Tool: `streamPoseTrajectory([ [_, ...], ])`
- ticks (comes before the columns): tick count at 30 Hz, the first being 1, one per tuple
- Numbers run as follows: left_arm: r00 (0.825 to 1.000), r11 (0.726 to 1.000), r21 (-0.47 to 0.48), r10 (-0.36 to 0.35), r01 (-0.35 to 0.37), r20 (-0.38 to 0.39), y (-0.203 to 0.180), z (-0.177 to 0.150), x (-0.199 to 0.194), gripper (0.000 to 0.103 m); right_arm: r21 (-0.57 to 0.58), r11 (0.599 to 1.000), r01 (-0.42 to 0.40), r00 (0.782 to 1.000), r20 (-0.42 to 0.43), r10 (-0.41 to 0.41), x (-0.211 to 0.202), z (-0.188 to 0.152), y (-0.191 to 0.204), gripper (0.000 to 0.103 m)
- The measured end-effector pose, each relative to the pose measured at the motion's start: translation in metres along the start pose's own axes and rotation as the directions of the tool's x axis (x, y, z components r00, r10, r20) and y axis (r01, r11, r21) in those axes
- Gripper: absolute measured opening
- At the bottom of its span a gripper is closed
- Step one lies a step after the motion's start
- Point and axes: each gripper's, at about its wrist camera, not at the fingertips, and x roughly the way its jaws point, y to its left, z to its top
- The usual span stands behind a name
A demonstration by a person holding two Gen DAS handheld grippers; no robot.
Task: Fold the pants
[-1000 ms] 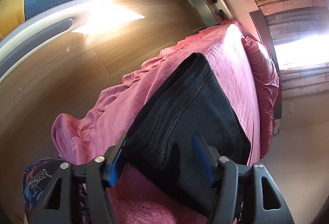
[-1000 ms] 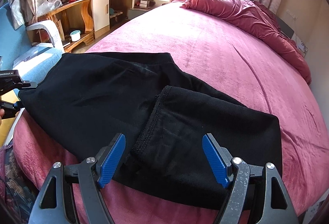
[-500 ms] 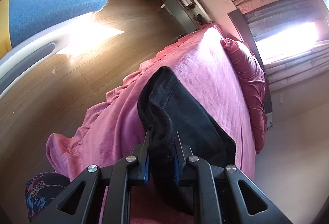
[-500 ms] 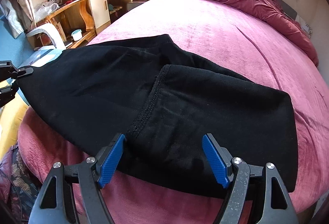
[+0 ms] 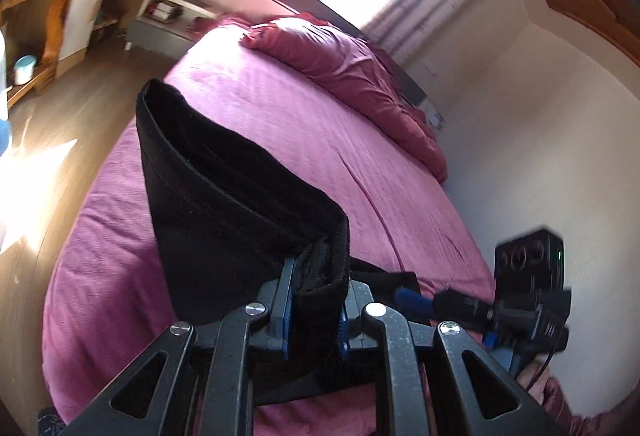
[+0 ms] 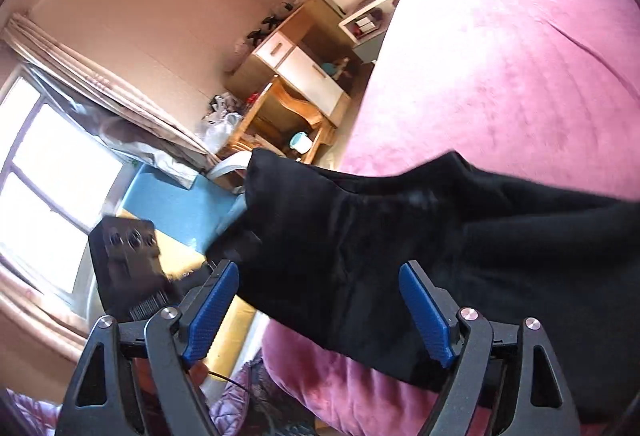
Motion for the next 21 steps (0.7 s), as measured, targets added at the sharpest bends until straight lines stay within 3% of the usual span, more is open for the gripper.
streamPoseTrajectory([
  [3,0.998,0.997,0.078,-0.016,0.021,-0.052,-0.027,-0.010,0.022,0.016,-0.017,1.000,-0.017,0.999,-0.048,0.016,0.007,0.020,0.007,0.084],
  [6,0.995,0.992,0.115,-0.036,0.047,-0.093,-0.044,-0.020,0.037,0.016,-0.054,0.997,0.050,0.992,-0.114,-0.056,0.021,0.028,0.008,0.085],
  [10,0.991,0.984,0.169,-0.041,0.063,-0.126,-0.060,-0.029,0.047,0.016,-0.061,0.993,0.102,0.966,-0.232,-0.114,0.053,0.030,-0.009,0.082],
  [11,0.991,0.981,0.182,-0.040,0.064,-0.131,-0.064,-0.031,0.048,0.016,-0.075,0.992,0.106,0.958,-0.260,-0.122,0.061,0.030,-0.012,0.077],
  [13,0.989,0.975,0.215,-0.028,0.059,-0.143,-0.070,-0.034,0.049,0.016,-0.109,0.984,0.143,0.940,-0.295,-0.169,0.071,0.026,-0.016,0.025],
  [14,0.989,0.972,0.230,-0.018,0.051,-0.144,-0.071,-0.035,0.048,0.016,-0.122,0.981,0.150,0.936,-0.303,-0.181,0.073,0.025,-0.017,0.017],
  [17,0.987,0.972,0.218,-0.057,0.090,-0.153,-0.068,-0.030,0.038,0.022,-0.111,0.985,0.131,0.948,-0.278,-0.158,0.064,0.027,-0.016,0.014],
  [21,0.960,0.960,0.060,-0.268,0.273,-0.083,-0.035,-0.014,-0.004,0.029,-0.085,0.992,0.096,0.971,-0.213,-0.112,0.036,0.041,-0.007,0.013],
])
